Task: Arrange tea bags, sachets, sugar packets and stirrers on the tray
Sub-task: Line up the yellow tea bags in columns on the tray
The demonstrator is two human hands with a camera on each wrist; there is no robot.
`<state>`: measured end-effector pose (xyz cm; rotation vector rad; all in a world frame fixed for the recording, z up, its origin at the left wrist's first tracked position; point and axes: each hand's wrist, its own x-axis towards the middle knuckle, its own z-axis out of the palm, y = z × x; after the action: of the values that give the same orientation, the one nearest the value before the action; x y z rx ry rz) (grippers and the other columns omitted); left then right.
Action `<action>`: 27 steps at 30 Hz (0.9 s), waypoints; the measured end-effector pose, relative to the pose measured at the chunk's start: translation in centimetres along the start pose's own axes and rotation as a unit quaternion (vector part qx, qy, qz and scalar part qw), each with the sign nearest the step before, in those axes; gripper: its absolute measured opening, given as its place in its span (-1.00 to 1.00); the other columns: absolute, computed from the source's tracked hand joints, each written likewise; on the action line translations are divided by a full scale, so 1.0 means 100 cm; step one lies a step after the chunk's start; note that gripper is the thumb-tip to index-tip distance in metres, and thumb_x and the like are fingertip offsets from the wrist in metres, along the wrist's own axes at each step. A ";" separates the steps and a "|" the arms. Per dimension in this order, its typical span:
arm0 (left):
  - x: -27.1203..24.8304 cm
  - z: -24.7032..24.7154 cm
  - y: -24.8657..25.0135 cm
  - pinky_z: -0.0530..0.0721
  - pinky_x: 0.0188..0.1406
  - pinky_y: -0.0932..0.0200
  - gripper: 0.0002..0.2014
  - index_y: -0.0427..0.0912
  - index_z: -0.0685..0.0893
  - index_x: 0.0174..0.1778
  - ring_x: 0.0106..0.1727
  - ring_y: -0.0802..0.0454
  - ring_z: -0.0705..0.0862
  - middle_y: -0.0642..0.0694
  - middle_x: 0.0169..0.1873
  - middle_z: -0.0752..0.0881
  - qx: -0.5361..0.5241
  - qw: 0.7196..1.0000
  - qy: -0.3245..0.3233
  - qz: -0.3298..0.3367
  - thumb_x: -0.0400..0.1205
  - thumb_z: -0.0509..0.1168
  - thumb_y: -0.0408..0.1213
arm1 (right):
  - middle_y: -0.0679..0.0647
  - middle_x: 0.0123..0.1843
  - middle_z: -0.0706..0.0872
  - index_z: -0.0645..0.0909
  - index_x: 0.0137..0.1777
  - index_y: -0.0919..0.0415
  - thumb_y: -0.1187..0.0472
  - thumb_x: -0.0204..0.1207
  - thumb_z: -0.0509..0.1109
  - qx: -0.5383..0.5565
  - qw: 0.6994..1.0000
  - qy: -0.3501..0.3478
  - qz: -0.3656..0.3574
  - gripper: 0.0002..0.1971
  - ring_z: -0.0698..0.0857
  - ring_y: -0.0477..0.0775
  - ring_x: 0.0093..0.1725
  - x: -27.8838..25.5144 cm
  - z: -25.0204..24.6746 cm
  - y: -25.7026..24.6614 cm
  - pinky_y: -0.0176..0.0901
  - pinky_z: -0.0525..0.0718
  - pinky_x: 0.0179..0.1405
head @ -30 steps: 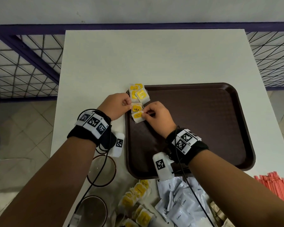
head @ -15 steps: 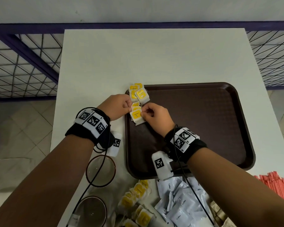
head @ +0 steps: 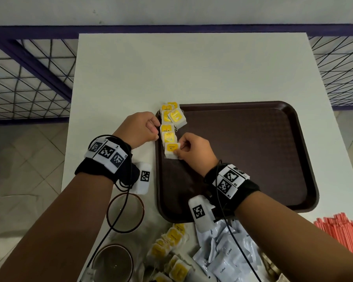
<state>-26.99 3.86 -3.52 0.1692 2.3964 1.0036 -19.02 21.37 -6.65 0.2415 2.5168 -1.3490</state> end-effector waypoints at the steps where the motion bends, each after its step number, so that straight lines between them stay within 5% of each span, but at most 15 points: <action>1: 0.000 0.000 0.000 0.65 -0.14 0.24 -0.75 -0.14 0.67 -0.01 -0.23 0.14 0.71 -0.04 -0.20 0.78 0.000 1.000 0.003 0.000 0.43 0.45 -0.45 | -0.04 -0.31 0.64 0.56 -0.21 0.21 0.33 0.35 0.54 0.006 1.000 0.003 -0.001 -0.83 0.71 0.05 -0.22 0.000 0.002 0.000 -0.17 0.67 -0.10; 6: 0.000 -0.002 -0.003 0.53 -0.26 0.38 -0.79 -0.16 0.68 -0.02 -0.28 0.22 0.65 -0.06 -0.18 0.77 0.009 1.000 0.014 0.009 0.46 0.44 -0.43 | 0.05 -0.23 0.64 0.57 -0.15 0.28 0.29 0.24 0.64 0.042 0.998 0.043 -0.014 -0.71 0.58 -0.10 -0.31 0.003 -0.002 0.000 -0.26 0.64 -0.22; 9: 0.002 -0.004 -0.005 0.50 -0.29 0.45 -0.80 -0.16 0.70 -0.01 -0.28 0.24 0.64 -0.06 -0.17 0.76 0.009 1.000 0.028 0.008 0.48 0.41 -0.43 | -0.02 -0.23 0.66 0.61 -0.15 0.23 0.17 0.36 0.57 0.032 0.995 0.088 -0.019 -0.79 0.57 -0.17 -0.31 0.011 -0.014 0.002 -0.53 0.54 -0.27; 11: 0.004 -0.005 -0.005 0.51 -0.25 0.43 -0.79 -0.15 0.71 0.01 -0.23 0.18 0.65 -0.05 -0.13 0.76 0.008 0.999 0.038 0.008 0.48 0.41 -0.43 | 0.03 -0.08 0.73 0.66 -0.04 0.21 0.25 0.44 0.49 0.022 0.993 0.119 -0.015 -0.87 0.61 -0.16 -0.21 0.023 -0.020 0.004 -0.66 0.47 -0.19; 14: 0.009 -0.003 -0.001 0.53 -0.11 0.35 -0.73 -0.16 0.70 0.08 -0.14 0.13 0.66 -0.02 -0.02 0.74 0.013 0.999 0.036 0.024 0.47 0.45 -0.39 | 0.07 0.07 0.74 0.64 0.17 0.24 0.34 0.47 0.43 0.008 0.993 0.120 -0.019 -0.73 0.65 -0.13 -0.09 0.041 -0.021 0.006 -0.56 0.51 -0.01; 21: 0.018 0.011 0.004 0.47 -0.26 0.44 -0.72 -0.15 0.64 0.10 -0.31 0.28 0.53 0.00 -0.10 0.67 0.043 0.998 0.022 0.047 0.49 0.43 -0.40 | 0.11 -0.22 0.69 0.64 -0.06 0.30 0.38 0.42 0.45 0.031 0.993 0.114 -0.023 -0.89 0.59 -0.08 -0.27 0.050 -0.005 0.006 -0.60 0.49 -0.22; 27: 0.015 0.009 0.003 0.49 -0.26 0.44 -0.81 -0.14 0.66 -0.02 -0.27 0.14 0.61 0.03 -0.29 0.66 0.036 0.998 0.008 0.042 0.49 0.43 -0.41 | 0.01 -0.29 0.66 0.66 -0.07 0.27 0.39 0.42 0.41 0.023 0.991 0.127 -0.022 -0.89 0.54 -0.22 -0.39 0.050 -0.004 0.006 -0.54 0.51 -0.25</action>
<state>-27.79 5.13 -4.43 0.2909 2.4589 0.9584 -23.68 22.11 -8.57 0.3929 2.7131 -1.4794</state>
